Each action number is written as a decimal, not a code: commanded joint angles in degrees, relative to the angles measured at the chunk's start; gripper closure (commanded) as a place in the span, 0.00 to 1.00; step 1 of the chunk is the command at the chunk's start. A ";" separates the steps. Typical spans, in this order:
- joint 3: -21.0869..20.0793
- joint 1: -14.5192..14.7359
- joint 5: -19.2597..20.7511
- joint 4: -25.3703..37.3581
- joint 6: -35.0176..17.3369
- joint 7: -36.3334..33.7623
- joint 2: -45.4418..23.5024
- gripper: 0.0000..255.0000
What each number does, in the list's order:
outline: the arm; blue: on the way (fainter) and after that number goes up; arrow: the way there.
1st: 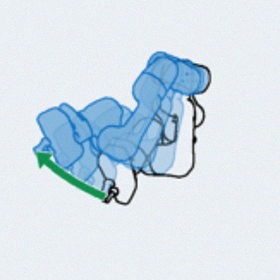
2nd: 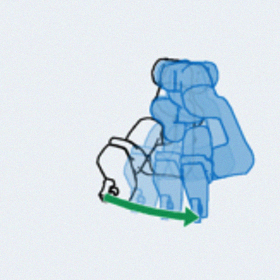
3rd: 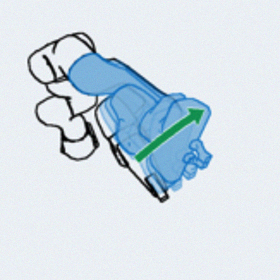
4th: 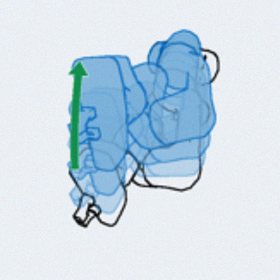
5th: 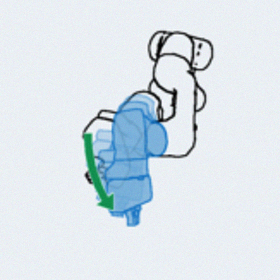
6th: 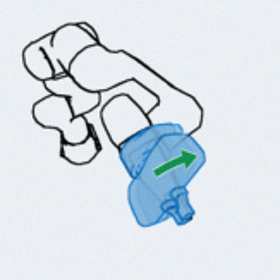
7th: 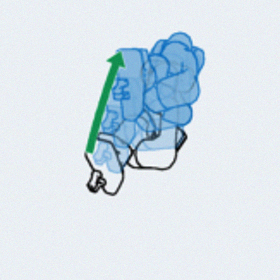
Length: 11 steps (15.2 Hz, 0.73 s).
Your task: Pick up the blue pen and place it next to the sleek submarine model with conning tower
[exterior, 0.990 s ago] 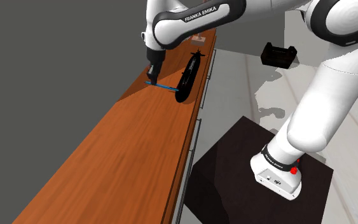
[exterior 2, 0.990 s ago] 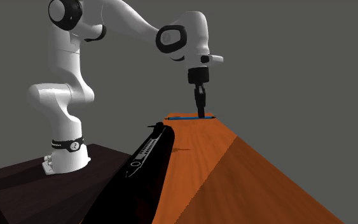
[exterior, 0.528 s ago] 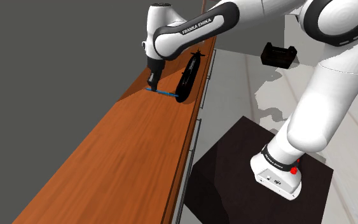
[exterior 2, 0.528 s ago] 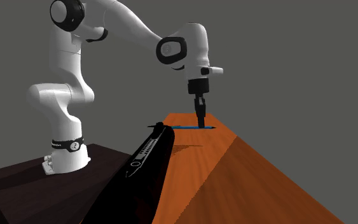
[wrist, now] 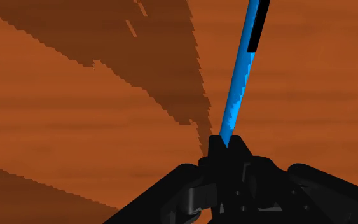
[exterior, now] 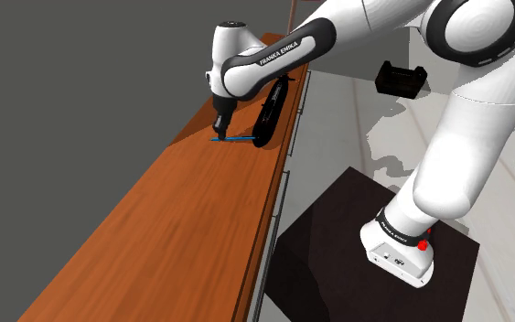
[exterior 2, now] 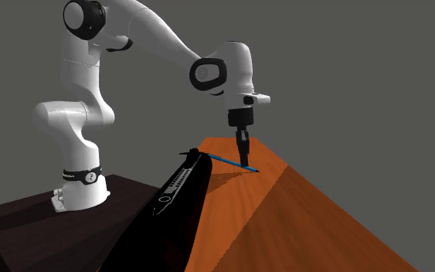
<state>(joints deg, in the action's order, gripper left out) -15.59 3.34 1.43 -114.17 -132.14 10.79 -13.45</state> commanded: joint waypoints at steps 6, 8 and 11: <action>0.00 0.01 0.02 -0.05 -0.09 -0.01 -0.04 0.00; 0.00 0.01 0.02 -0.06 -0.09 -0.02 -0.04 0.00; 0.00 0.01 0.02 -0.06 -0.09 -0.01 -0.03 0.00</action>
<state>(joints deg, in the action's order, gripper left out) -15.59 3.35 1.44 -114.22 -132.23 10.78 -13.48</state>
